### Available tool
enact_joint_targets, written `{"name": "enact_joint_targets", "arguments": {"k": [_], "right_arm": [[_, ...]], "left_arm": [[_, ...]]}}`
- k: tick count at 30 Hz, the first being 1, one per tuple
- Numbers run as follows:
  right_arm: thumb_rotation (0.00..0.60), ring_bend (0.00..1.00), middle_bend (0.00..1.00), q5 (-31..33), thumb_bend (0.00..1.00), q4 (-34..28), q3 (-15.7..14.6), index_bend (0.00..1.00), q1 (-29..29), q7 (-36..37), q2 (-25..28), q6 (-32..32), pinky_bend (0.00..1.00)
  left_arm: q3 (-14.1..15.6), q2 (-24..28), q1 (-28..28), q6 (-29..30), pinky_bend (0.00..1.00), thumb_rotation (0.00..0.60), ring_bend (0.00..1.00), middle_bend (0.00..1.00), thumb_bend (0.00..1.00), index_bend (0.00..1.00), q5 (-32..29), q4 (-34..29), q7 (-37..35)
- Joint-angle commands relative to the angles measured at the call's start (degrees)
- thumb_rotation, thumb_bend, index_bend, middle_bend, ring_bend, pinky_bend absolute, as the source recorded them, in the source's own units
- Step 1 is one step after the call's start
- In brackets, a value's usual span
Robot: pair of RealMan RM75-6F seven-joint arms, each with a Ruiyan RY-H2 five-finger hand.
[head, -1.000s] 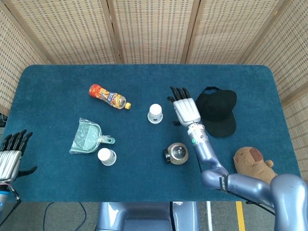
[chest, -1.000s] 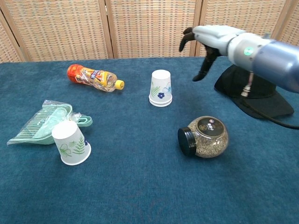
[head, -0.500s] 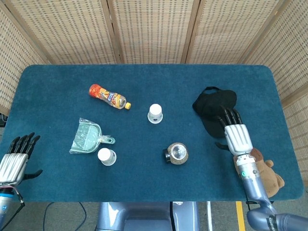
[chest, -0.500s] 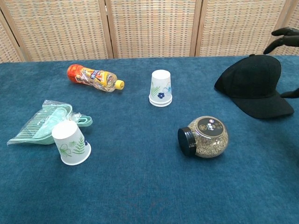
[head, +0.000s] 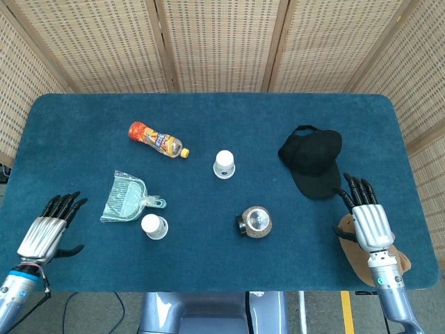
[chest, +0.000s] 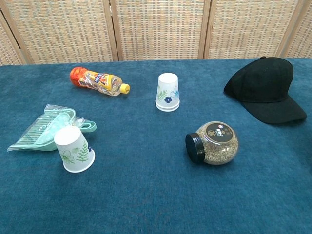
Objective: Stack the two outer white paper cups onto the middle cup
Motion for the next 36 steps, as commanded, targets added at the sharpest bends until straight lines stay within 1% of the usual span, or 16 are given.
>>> {"name": "enact_joint_targets", "arguments": {"k": [1, 4, 7, 14, 26, 32, 36], "right_arm": [[0.6, 0.0, 0.0, -0.5, 0.2, 0.19, 0.69, 0.24, -0.4, 0.62, 0.05, -0.34, 0.0], [0.6, 0.0, 0.0, -0.65, 0.2, 0.33, 1.36, 0.24, -0.75, 1.44, 0.24, -0.62, 0.0], [0.6, 0.0, 0.0, -0.93, 0.2, 0.5, 1.98, 0.24, -1.26, 2.21, 0.53, -0.79, 0.0], [0.6, 0.0, 0.0, -1.07, 0.2, 0.71, 3.38, 0.24, -2.09, 3.97, 1.09, -1.35, 0.0], [0.6, 0.0, 0.0, -1.46, 0.2, 1.2, 4.96, 0.25, -2.83, 5.48, 1.34, -2.64, 0.0], [0.6, 0.0, 0.0, -2.01, 0.2, 1.0, 5.6, 0.25, -3.32, 6.56, 1.72, -2.68, 0.0], [0.6, 0.0, 0.0, -2.26, 0.2, 0.94, 5.91, 0.25, -3.56, 6.9, 1.79, -2.69, 0.0]], "left_arm": [[-2.62, 1.84, -5.15, -6.43, 0.0, 0.6, 0.0, 0.0, 0.24, 0.19, -2.83, -2.88, 0.48], [-3.74, 1.24, -8.19, -10.55, 0.0, 0.6, 0.0, 0.0, 0.24, 0.24, -5.3, -3.39, 3.14], [-4.41, 0.35, -10.92, -14.22, 0.0, 0.6, 0.0, 0.0, 0.24, 0.27, -8.49, -4.57, 6.49], [-4.94, -2.94, -15.16, -18.23, 0.0, 0.6, 0.0, 0.0, 0.24, 0.24, -14.84, -5.38, 13.22], [-4.03, -8.05, -19.32, -18.49, 0.0, 0.6, 0.0, 0.0, 0.24, 0.25, -20.33, -7.22, 20.93], [-3.23, -10.51, -20.74, -17.77, 0.0, 0.6, 0.0, 0.0, 0.24, 0.28, -23.03, -6.39, 23.7], [-2.75, -11.38, -21.13, -16.91, 0.0, 0.6, 0.0, 0.0, 0.24, 0.31, -23.76, -5.87, 24.6]]}}
